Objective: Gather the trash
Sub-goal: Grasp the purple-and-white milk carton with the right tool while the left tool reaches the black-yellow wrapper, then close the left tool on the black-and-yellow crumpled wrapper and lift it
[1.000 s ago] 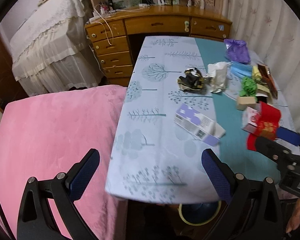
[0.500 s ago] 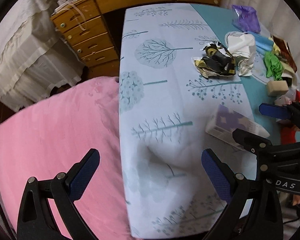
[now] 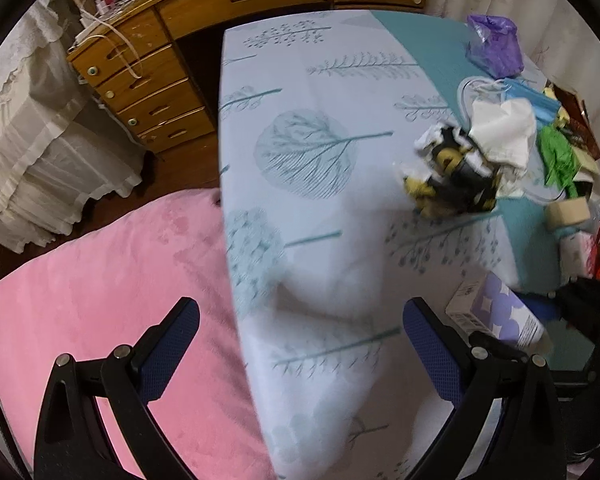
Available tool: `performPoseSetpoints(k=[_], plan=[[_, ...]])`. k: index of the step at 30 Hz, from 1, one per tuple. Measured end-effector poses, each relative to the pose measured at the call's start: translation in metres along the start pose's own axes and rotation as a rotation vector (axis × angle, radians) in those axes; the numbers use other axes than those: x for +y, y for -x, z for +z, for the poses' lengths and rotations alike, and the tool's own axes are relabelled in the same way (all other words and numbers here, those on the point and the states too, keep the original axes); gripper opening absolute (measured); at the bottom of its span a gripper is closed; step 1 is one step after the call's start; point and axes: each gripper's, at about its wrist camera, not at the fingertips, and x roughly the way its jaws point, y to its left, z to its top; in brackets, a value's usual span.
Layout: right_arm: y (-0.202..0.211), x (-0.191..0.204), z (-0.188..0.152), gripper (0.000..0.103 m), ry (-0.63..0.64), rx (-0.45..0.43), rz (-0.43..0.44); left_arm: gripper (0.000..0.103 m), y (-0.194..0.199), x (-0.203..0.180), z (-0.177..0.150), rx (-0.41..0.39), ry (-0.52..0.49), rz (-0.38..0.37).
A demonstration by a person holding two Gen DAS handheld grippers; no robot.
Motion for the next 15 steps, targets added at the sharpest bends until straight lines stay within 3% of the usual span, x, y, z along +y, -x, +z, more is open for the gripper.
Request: performPoseSetpoints(k=[7, 12, 15], plan=[[0.045, -0.059, 0.001, 0.038, -0.313, -0.11, 0.021, 0.1, -0.001, -0.02, 0.028, -0.014, -0.018, -0.116], [0.073, -0.083, -0.004, 0.038, -0.424, -0.197, 0.001, 0.1, -0.005, -0.037, 0.055, -0.002, -0.012, -0.214], [0.084, -0.086, -0.008, 0.038, -0.467, -0.23, -0.005, 0.1, -0.016, -0.045, 0.073, 0.049, 0.013, -0.27]])
